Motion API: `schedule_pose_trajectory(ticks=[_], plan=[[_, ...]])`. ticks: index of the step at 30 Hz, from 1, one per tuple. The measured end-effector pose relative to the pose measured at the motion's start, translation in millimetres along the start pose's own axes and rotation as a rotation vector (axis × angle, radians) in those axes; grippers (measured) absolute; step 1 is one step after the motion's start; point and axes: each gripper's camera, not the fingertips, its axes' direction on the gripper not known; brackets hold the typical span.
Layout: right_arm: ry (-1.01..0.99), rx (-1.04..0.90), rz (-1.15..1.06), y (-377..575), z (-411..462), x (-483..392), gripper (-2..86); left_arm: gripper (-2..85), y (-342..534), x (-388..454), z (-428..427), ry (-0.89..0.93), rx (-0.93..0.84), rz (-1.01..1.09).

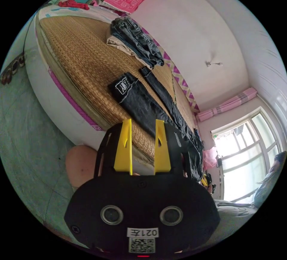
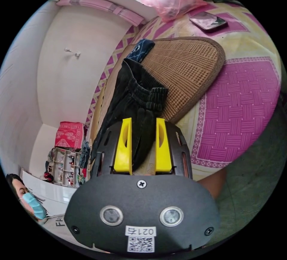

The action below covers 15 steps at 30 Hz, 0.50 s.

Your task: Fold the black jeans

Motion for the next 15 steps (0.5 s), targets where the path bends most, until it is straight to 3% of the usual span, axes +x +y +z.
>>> schedule_pose_trajectory(ticks=[5,10,15], plan=[[0.034,-0.011,-0.075,14.0,16.9,-9.2,9.0,10.0,5.7,-18.7,-3.4,0.009,-0.018,-0.016],[0.092,0.014,-0.215,40.1,26.4,-36.8,13.4,4.9,17.4,-41.7,-6.8,-0.038,-0.018,-0.096],[0.124,0.071,-0.148,56.8,27.0,-20.6,8.7,0.3,35.2,-71.9,-10.6,-0.040,-0.001,-0.172]])
